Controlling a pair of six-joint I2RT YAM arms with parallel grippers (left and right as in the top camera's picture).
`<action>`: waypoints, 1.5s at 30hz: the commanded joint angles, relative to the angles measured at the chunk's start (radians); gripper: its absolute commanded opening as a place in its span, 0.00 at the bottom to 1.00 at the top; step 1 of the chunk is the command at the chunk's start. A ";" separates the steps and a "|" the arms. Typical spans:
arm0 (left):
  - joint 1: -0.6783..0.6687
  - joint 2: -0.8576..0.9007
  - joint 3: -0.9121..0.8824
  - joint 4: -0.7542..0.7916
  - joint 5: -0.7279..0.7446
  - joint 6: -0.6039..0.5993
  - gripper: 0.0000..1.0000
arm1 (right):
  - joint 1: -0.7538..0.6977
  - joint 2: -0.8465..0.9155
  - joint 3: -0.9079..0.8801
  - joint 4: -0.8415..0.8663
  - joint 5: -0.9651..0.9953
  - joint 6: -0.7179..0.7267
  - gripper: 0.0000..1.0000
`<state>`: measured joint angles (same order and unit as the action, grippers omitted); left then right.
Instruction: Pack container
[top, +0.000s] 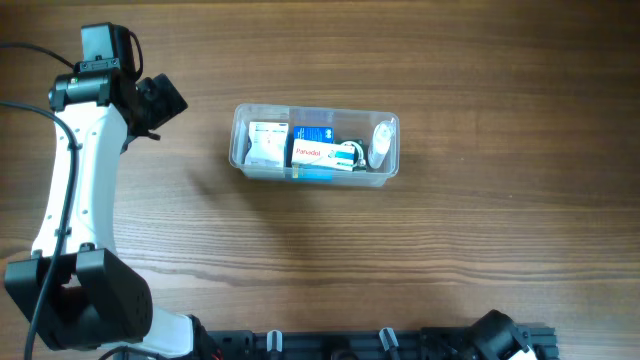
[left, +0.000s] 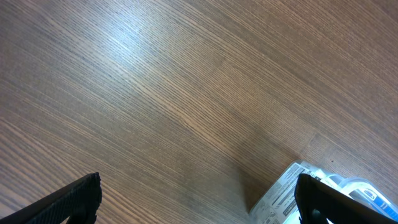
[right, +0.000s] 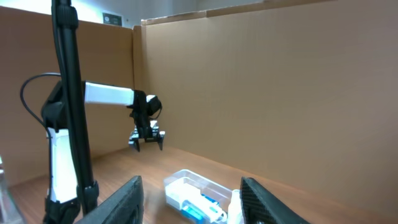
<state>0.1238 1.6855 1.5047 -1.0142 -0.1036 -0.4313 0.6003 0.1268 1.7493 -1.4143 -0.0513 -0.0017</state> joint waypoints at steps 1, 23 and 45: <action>0.004 -0.001 0.003 0.000 0.002 0.005 1.00 | 0.001 -0.013 -0.006 0.015 -0.029 0.002 0.96; 0.004 -0.001 0.003 0.000 0.002 0.005 1.00 | 0.001 -0.012 -1.025 0.728 -0.326 0.643 1.00; 0.004 -0.001 0.003 0.000 0.002 0.005 1.00 | 0.000 -0.021 -1.209 0.666 0.024 1.687 1.00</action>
<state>0.1238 1.6855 1.5047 -1.0145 -0.1036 -0.4313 0.6003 0.1223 0.5606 -0.7948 -0.1394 1.7733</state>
